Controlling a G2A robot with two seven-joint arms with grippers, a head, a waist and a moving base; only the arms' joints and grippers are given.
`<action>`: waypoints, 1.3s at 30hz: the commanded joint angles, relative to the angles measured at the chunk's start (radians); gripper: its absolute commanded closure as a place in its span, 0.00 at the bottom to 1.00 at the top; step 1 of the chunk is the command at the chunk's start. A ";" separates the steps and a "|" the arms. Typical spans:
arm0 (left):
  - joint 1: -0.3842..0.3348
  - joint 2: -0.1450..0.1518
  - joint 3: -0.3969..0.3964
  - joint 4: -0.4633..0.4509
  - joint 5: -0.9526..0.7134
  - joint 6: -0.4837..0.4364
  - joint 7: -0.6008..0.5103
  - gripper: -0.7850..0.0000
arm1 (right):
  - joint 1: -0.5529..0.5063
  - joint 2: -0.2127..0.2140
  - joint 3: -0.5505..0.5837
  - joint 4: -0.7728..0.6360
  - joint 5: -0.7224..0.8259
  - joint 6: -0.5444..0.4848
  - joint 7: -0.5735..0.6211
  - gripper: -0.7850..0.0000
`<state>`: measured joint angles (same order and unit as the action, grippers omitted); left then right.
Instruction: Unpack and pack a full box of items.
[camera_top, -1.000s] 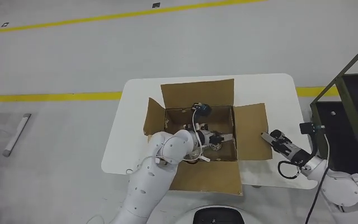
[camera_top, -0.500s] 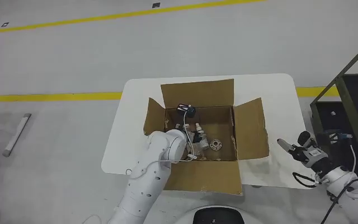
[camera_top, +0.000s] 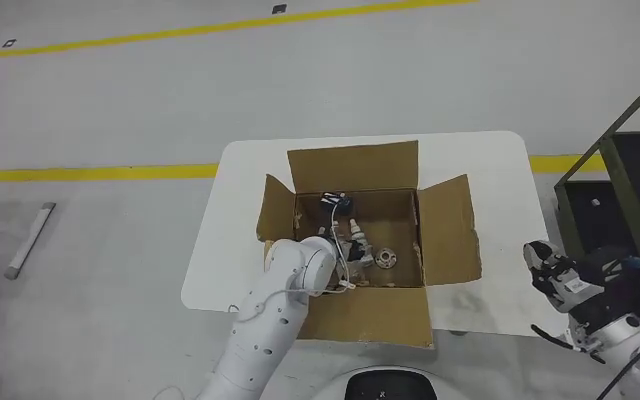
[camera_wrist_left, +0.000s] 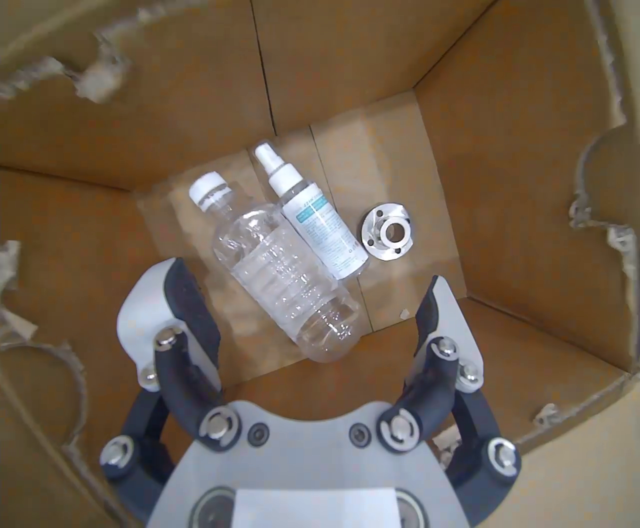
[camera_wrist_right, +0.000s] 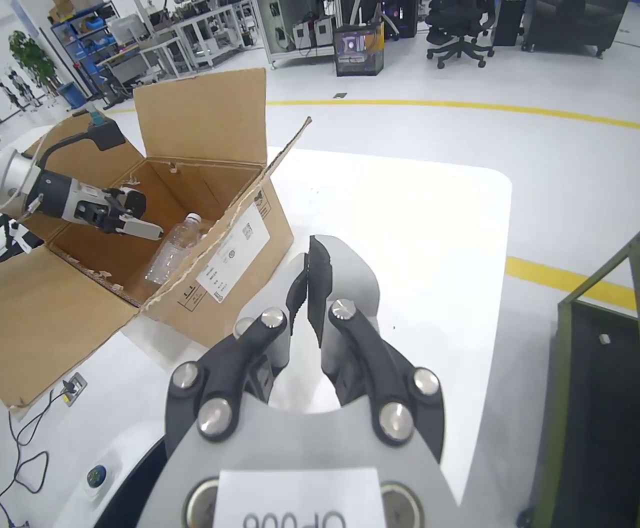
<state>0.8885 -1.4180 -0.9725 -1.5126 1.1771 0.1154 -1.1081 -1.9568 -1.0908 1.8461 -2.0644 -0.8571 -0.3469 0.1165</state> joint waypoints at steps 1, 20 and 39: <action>-0.007 -0.006 0.012 0.021 0.005 0.034 -0.002 0.00 | 0.003 -0.001 -0.004 0.012 0.037 -0.009 0.017 0.93; -0.146 -0.080 0.134 0.308 0.089 0.282 -0.039 0.02 | -0.022 -0.010 0.000 0.001 0.037 -0.010 0.023 1.00; -0.206 -0.132 0.156 0.481 0.087 0.330 -0.005 0.00 | -0.001 -0.014 -0.011 0.001 0.020 -0.009 0.066 1.00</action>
<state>0.6854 -1.5482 -0.8171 -1.0399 1.2611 0.4449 -1.1109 -1.9591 -1.1049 1.8356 -2.0641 -0.8368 -0.3555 0.1802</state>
